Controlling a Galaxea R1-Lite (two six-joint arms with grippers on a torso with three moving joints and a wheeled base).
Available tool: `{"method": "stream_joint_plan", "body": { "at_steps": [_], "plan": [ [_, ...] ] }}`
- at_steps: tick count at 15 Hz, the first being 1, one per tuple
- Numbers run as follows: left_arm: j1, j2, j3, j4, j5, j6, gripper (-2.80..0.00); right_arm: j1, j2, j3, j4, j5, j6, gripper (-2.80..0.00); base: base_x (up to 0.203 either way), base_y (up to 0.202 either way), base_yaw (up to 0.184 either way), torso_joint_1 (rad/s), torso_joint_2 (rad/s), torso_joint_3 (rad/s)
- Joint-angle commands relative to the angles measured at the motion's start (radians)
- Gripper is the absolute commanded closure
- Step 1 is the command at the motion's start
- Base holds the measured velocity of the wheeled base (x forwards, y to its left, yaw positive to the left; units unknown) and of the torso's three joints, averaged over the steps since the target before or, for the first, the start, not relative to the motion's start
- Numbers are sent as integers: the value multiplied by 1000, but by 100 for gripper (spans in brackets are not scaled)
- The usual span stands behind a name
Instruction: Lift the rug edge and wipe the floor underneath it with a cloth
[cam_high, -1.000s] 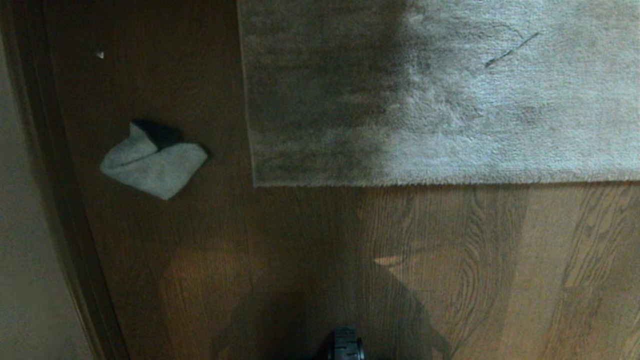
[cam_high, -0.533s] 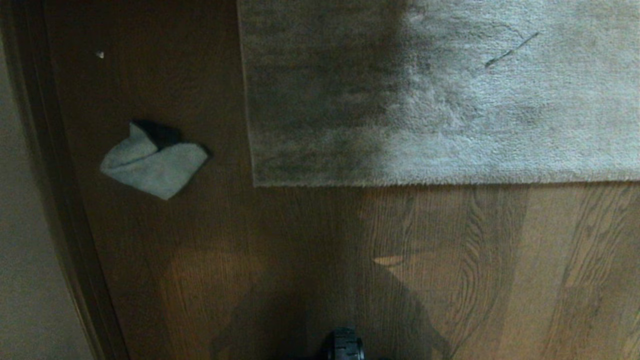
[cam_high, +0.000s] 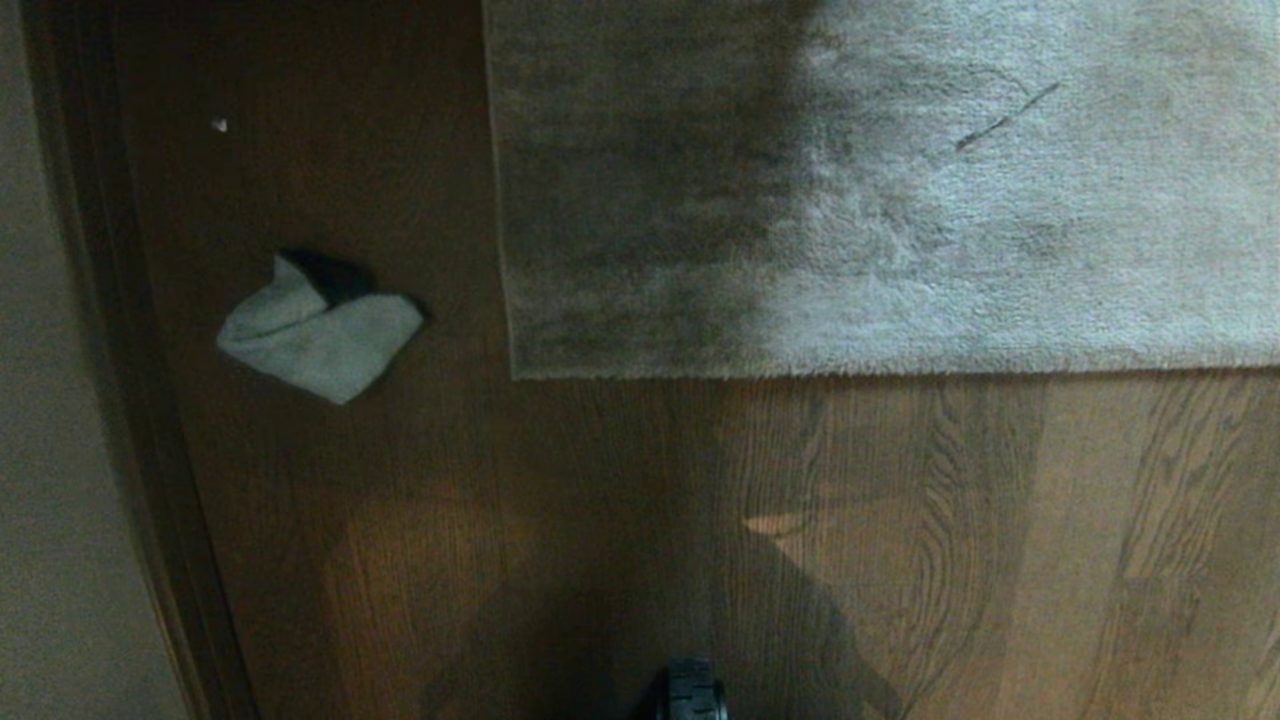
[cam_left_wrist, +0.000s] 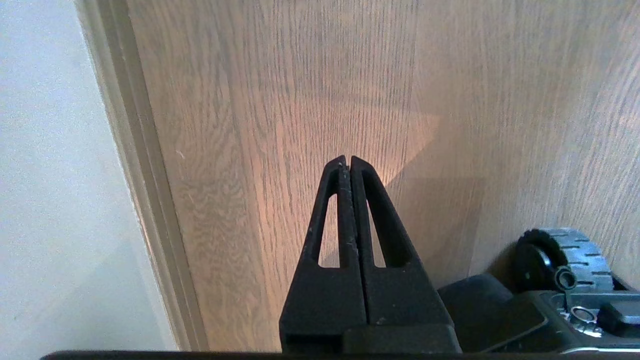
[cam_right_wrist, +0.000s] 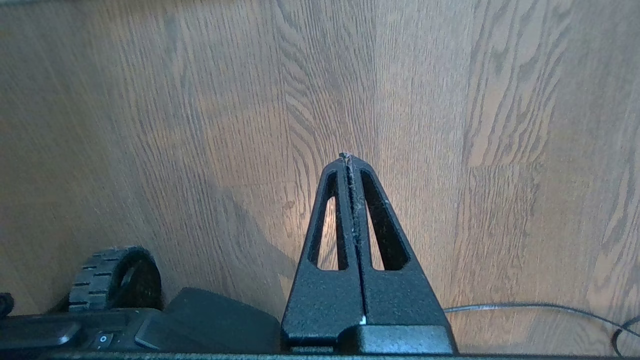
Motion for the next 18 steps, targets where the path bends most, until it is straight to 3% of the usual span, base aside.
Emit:
{"method": "stream_joint_plan", "body": {
  "at_steps": [1,18],
  "plan": [
    [0,0,1,0,4,1,0,0,0,0,-1,0,1,0,0,0,0,4,2,181],
    [0,0,1,-1,3,3,0,0,0,0,-1,0,1,0,0,0,0,3,3,201]
  ]
}}
